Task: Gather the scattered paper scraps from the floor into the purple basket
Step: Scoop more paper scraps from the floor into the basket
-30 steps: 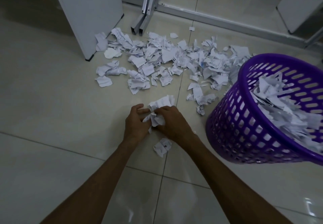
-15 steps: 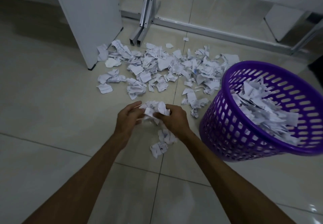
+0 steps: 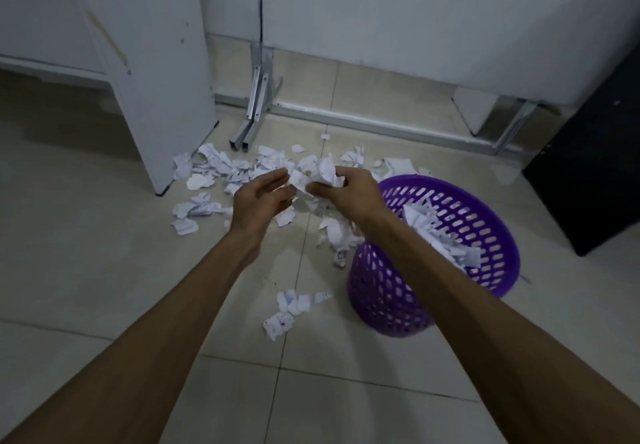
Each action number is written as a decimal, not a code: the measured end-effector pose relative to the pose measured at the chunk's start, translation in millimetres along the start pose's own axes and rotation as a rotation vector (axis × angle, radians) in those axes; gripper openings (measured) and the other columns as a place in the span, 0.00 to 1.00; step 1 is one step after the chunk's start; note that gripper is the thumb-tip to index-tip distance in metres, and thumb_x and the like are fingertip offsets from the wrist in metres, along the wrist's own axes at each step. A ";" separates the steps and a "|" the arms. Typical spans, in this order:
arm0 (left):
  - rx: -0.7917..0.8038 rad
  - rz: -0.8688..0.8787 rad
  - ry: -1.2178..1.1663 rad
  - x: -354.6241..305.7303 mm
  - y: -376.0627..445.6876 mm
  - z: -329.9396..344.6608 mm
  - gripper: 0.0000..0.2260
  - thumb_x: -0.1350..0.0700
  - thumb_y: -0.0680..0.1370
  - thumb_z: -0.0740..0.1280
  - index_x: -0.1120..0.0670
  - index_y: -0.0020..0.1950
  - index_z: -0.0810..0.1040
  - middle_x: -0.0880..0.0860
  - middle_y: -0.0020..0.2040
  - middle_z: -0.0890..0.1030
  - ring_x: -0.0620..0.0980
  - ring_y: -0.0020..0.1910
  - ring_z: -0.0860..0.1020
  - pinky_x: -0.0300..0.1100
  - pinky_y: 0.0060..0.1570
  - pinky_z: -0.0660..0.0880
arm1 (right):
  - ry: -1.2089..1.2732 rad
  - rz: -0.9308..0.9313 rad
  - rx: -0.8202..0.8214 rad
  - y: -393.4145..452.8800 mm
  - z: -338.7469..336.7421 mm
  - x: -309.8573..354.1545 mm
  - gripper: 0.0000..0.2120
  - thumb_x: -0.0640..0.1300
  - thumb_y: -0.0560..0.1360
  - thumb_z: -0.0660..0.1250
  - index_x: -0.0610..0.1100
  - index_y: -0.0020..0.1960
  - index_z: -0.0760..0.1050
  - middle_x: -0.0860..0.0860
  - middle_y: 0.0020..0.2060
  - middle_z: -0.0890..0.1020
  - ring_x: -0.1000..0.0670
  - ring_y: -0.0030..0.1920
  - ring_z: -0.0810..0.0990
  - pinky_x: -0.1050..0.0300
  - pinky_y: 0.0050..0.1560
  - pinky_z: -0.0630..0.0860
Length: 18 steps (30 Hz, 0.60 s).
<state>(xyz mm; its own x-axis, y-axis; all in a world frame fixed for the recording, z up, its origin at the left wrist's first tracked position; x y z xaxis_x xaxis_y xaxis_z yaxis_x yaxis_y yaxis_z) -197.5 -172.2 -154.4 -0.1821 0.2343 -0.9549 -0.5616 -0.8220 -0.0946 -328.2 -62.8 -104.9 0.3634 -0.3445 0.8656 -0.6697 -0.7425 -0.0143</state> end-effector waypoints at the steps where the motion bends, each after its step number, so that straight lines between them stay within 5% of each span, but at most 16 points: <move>1: 0.020 0.017 -0.010 -8.9 -0.8 13.7 0.14 0.65 0.74 0.72 0.55 0.58 0.81 0.54 0.54 0.83 0.49 0.52 0.83 0.36 0.46 0.79 | 0.003 -0.008 -0.013 -1.8 -17.0 6.5 0.20 0.51 0.71 0.76 0.43 0.60 0.81 0.47 0.54 0.84 0.47 0.51 0.84 0.46 0.55 0.81; 6: 0.172 0.081 0.050 -32.2 -11.2 85.8 0.13 0.64 0.74 0.72 0.53 0.57 0.80 0.51 0.54 0.83 0.49 0.53 0.82 0.41 0.51 0.80 | -0.034 0.007 -0.088 -13.7 -95.0 15.5 0.16 0.49 0.70 0.77 0.45 0.56 0.83 0.49 0.45 0.86 0.53 0.40 0.85 0.61 0.40 0.81; 10: 0.239 0.031 0.083 -25.4 -22.0 133.0 0.14 0.65 0.75 0.71 0.56 0.60 0.79 0.52 0.56 0.82 0.47 0.50 0.82 0.36 0.43 0.80 | -0.079 0.043 -0.176 -20.0 -140.1 -5.4 0.13 0.47 0.71 0.76 0.44 0.54 0.84 0.46 0.45 0.86 0.47 0.44 0.85 0.47 0.49 0.83; 14: 0.290 0.008 0.270 -17.4 -27.7 163.8 0.16 0.64 0.77 0.69 0.55 0.64 0.78 0.52 0.60 0.80 0.47 0.50 0.81 0.35 0.40 0.79 | -0.124 0.154 -0.202 -24.7 -160.9 -44.0 0.22 0.43 0.72 0.75 0.41 0.65 0.77 0.42 0.59 0.81 0.43 0.54 0.83 0.46 0.55 0.81; 18: 0.281 -0.018 0.359 -13.4 -26.3 174.1 0.16 0.62 0.79 0.65 0.54 0.67 0.76 0.53 0.63 0.78 0.50 0.57 0.78 0.42 0.48 0.80 | -0.280 0.146 -0.154 -26.9 -172.0 -59.5 0.28 0.42 0.67 0.79 0.46 0.65 0.76 0.46 0.65 0.77 0.44 0.61 0.77 0.56 0.51 0.73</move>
<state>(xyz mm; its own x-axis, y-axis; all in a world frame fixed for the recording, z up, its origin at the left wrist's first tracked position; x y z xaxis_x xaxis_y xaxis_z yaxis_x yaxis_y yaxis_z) -320.8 -63.4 -90.1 0.0930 0.0116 -0.9956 -0.7686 -0.6348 -0.0792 -443.3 76.5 -70.0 0.4056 -0.6008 0.6888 -0.8100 -0.5855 -0.0337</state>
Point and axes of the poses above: each hand's wrist, its own y-axis towards the middle knuckle, its own z-axis out of the palm, x = y × z, the point moved 7 cm from there along y, towards the middle knuckle
